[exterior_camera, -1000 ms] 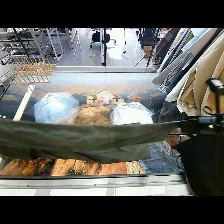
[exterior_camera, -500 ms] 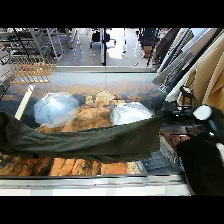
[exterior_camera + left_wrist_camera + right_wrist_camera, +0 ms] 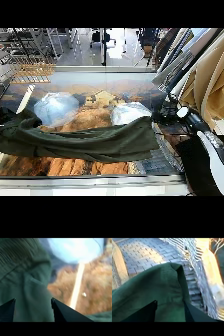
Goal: Fold the clothes and pants, and hang the long-sleeved shirts on hangers.
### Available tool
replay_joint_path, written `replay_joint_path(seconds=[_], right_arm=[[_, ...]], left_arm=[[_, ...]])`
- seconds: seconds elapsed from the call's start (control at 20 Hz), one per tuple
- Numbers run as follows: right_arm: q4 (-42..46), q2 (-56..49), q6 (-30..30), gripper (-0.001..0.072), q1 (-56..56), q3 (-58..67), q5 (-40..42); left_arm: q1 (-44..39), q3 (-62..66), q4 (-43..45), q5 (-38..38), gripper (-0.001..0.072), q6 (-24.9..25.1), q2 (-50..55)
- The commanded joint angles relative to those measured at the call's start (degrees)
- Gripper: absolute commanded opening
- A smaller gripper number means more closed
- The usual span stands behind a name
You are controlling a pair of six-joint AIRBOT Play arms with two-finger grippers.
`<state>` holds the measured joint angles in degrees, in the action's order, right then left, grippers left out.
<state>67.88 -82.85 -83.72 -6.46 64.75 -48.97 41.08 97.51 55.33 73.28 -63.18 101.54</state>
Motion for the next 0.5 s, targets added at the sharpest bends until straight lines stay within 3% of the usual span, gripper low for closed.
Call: replay_joint_path(seconds=[0.0, 0.15, 0.35, 0.45], right_arm=[[-0.17, -0.52, 2.27, 0.0428, 0.02, 0.07, -2.16], [-0.24, -0.52, 2.25, 0.0427, 0.02, 0.07, -3.26], [-0.26, -0.52, 2.25, 0.0426, 0.02, 0.07, -6.67], [-0.33, -0.52, 2.23, 0.0420, 0.07, 0.07, -8.55]], left_arm=[[1.09, 0.07, 0.22, -6.78, 0.0493, 3.48, 0.33], [-0.42, 2.67, 0.28, -11.15, 0.0494, 6.99, 2.73], [-3.61, 15.54, 5.11, -6.84, 0.0514, 7.21, 12.48], [-4.37, 20.28, 3.06, -6.05, 0.0514, 10.01, 16.70]])
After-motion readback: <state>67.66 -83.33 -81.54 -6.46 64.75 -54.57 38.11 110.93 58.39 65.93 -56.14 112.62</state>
